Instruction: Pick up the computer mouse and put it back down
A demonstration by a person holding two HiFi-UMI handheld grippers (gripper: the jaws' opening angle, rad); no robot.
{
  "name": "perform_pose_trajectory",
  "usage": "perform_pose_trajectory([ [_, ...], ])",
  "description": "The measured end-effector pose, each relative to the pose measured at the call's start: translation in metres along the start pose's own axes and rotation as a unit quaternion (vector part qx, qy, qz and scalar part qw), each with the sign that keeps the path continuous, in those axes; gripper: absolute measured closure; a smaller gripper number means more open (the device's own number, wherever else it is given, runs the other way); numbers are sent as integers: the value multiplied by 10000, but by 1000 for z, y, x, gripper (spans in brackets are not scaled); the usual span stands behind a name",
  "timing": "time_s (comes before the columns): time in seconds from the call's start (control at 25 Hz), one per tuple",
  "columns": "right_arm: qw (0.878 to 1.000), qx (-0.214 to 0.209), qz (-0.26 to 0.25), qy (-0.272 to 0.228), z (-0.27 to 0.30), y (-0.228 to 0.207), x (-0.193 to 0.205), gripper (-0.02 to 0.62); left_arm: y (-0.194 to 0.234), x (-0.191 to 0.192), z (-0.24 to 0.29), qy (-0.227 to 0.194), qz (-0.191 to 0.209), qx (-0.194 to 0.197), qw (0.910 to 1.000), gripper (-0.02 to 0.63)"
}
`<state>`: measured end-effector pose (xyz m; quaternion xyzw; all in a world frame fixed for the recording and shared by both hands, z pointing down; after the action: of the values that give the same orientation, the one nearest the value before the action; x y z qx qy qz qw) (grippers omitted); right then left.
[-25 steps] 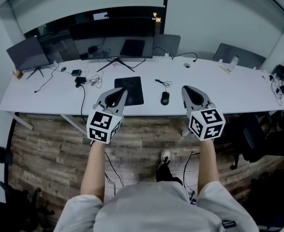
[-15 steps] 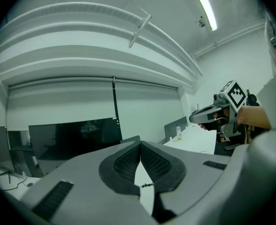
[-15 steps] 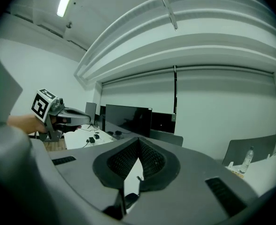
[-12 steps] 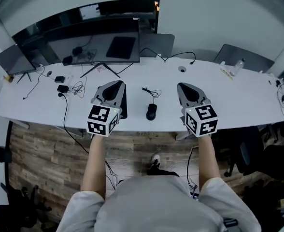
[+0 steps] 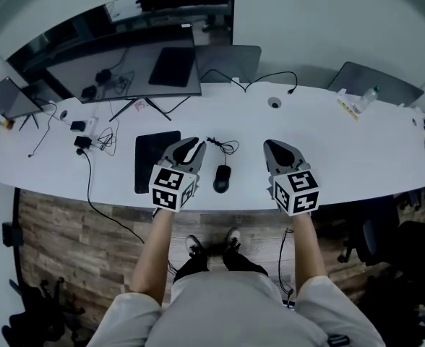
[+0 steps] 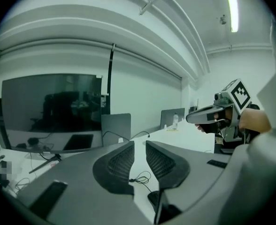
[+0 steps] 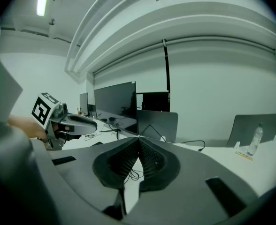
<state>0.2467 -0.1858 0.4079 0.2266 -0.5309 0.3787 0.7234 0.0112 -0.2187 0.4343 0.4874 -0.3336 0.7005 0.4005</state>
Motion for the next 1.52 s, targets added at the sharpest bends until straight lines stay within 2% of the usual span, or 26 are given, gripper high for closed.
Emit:
perform_pose_trajectory([
  [0.16, 9994, 174, 257, 180, 13, -5, 24, 580, -9, 40, 37, 557, -130, 300, 9979, 463],
  [0.32, 9971, 338, 581, 350, 20, -8, 51, 580, -23, 92, 68, 1357, -288, 534, 9889, 410],
  [0.52, 9937, 342, 792, 716, 26, -5, 87, 580, -41, 149, 86, 2018, -1045, 525, 9724, 334],
  [0.76, 9906, 297, 908, 975, 25, -7, 112, 580, -64, 186, 104, 2614, -1033, 408, 9588, 294],
  [0.96, 9892, 305, 925, 1096, 23, -9, 120, 580, -86, 206, 112, 2911, -479, 254, 9552, 273],
  [1.12, 9891, 328, 937, 1087, 17, -18, 122, 580, -99, 217, 113, 3170, -119, 83, 9483, 272],
  [1.24, 9897, 290, 906, 1074, 16, -23, 119, 581, -99, 219, 112, 3111, -148, -40, 9503, 285],
  [1.36, 9904, 229, 848, 1069, 17, -27, 114, 580, -96, 220, 112, 3098, -331, -19, 9502, 311],
  [1.52, 9921, 131, 736, 1012, 22, -28, 104, 580, -81, 211, 102, 3048, -361, -32, 9517, 321],
])
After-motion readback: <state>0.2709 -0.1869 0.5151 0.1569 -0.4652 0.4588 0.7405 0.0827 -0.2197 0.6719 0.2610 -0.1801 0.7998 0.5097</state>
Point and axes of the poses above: the fingertips, and each gripper's own axes: z forward along the fingers, y to its left, x out of its underside, the point moved 7 cm from there along -z, backward along the fingers, and after that the axes turned 13 degrees about -x, right-handed, at the moved point
